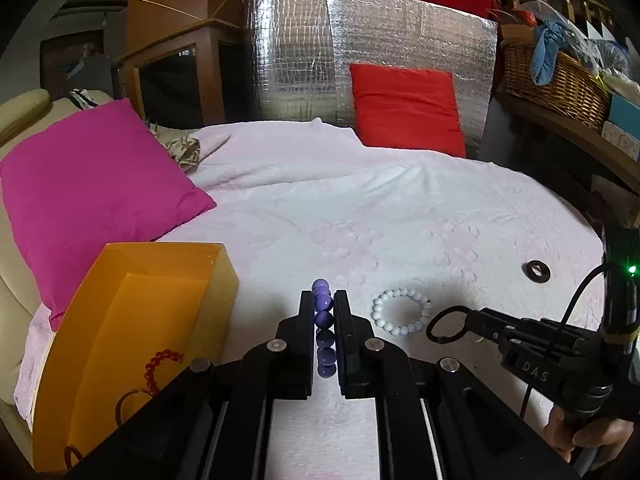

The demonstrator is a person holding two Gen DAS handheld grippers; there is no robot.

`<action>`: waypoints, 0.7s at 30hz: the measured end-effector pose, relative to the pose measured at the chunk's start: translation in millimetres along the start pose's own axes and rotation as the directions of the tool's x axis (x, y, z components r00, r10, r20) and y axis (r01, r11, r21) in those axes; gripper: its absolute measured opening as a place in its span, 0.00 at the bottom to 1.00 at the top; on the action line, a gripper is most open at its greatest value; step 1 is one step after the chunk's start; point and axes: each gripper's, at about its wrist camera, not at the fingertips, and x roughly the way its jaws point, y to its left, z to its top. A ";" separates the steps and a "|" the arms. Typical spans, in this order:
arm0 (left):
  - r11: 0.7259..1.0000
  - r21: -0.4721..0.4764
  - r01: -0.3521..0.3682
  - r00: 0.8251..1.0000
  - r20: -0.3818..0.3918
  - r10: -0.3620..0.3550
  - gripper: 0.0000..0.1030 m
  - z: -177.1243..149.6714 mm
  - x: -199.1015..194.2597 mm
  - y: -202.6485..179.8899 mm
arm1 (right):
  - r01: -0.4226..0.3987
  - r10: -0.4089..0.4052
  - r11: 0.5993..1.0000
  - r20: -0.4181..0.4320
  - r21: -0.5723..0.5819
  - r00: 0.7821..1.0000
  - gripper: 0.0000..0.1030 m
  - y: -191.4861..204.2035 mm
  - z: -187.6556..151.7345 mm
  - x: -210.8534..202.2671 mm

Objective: Organize jewelry
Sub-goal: 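Lift the purple bracelet and black hair tie and carry both over the orange box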

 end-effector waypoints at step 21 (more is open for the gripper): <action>0.997 -0.072 -0.025 0.996 0.082 0.031 0.09 1.9 -32.6 42.8 | -0.038 0.033 0.996 -0.056 -0.086 0.998 0.15 46.5 -13.0 35.6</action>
